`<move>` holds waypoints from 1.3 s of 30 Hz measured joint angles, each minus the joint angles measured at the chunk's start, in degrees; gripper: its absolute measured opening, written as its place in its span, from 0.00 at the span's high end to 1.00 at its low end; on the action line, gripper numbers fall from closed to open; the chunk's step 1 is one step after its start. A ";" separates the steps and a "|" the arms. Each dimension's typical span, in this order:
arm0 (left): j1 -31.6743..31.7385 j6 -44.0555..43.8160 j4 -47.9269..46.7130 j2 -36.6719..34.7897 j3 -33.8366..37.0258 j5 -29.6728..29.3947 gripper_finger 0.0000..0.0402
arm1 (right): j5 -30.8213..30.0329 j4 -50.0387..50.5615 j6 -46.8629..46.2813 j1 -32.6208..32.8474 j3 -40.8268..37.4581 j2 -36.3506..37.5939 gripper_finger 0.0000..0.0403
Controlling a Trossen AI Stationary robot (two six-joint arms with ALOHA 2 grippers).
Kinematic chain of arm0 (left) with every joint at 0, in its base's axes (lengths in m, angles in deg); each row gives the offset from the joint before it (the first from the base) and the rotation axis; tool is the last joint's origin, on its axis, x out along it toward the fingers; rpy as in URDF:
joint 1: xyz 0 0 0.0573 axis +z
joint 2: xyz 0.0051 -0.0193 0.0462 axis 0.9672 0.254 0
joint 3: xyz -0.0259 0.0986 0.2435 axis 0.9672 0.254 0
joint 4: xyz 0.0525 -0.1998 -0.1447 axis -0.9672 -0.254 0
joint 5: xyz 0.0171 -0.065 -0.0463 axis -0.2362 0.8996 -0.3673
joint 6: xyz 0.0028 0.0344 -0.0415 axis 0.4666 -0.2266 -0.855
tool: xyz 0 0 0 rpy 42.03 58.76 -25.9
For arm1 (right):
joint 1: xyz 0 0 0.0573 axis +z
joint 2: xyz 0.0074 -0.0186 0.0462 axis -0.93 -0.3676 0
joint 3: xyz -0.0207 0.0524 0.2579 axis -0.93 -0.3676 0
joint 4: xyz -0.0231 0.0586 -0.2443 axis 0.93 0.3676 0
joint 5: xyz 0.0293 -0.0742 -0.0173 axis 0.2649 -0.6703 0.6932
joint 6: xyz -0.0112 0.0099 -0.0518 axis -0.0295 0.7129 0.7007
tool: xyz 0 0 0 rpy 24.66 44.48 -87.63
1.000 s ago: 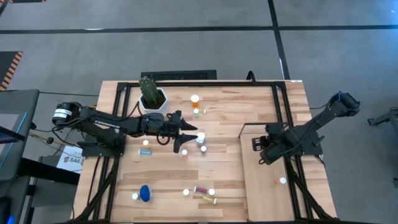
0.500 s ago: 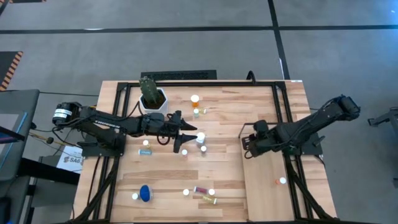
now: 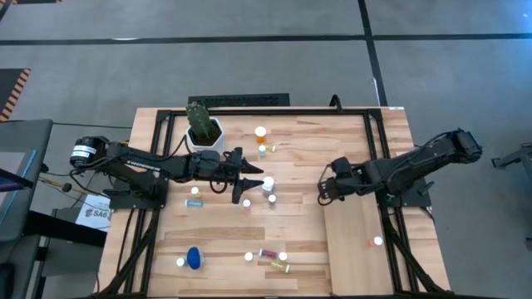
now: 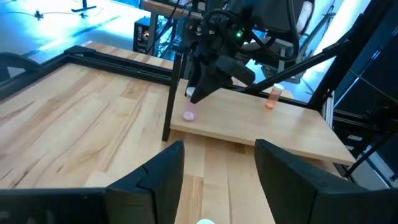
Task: Pick and place medicine bottles onto shelf by color
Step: Put the top pink pill bottle on the shelf, then put the blue pill bottle on the shelf
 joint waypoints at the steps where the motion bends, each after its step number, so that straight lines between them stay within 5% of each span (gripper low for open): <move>1: 0.00 0.06 0.00 0.00 0.00 0.00 0.54 | 0.09 0.00 0.30 -0.06 0.00 0.00 0.67; 17: 0.02 0.94 0.00 0.00 0.00 0.00 0.54 | 1.52 0.73 2.30 -0.05 0.83 0.07 0.50; 30: 0.00 0.92 -1.15 0.00 0.00 -4.11 0.54 | 2.13 12.84 8.76 0.23 16.36 0.09 0.43; 34: 0.17 -0.26 -3.08 0.91 -0.02 -10.38 0.54 | 0.82 12.81 13.36 0.23 20.43 0.09 0.44; 39: 0.61 -2.66 -0.90 5.62 -0.02 -9.59 0.54 | -0.45 9.72 19.76 -1.27 22.41 0.07 0.44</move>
